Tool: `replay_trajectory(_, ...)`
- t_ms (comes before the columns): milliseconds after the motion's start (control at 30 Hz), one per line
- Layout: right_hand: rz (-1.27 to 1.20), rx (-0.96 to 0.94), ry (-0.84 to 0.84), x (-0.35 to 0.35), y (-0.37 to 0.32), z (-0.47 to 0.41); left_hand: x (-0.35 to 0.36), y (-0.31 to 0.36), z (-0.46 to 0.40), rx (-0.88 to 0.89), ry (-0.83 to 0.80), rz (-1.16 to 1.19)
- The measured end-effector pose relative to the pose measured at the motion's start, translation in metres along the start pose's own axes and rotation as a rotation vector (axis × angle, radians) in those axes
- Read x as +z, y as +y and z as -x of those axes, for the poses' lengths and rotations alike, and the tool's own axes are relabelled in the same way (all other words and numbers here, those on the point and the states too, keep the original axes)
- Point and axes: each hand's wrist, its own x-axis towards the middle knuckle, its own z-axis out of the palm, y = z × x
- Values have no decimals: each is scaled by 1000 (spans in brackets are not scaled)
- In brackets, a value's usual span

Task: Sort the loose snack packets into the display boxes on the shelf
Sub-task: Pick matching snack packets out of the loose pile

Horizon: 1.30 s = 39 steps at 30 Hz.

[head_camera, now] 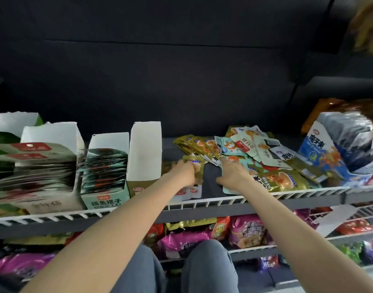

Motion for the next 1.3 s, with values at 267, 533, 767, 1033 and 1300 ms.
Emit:
replay_trajectory(267, -451, -110, 379, -41, -12, 18, -13, 2, 12, 81, 236, 436)
replay_trajectory(533, -1218, -304, 315, -55, -47, 46, -65, -13, 56, 172, 619, 839)
replay_trajectory(767, -1115, -519, 402, -58, -120, 60, -111, -85, 112, 283, 857, 602)
replay_trajectory(1033, -938, -622, 421, -37, -193, 66, -123, -160, 149, 185, 864, 497)
replay_trajectory(1300, -748, -666, 369, -26, -199, 69, -113, -181, 156, 169, 708, 196)
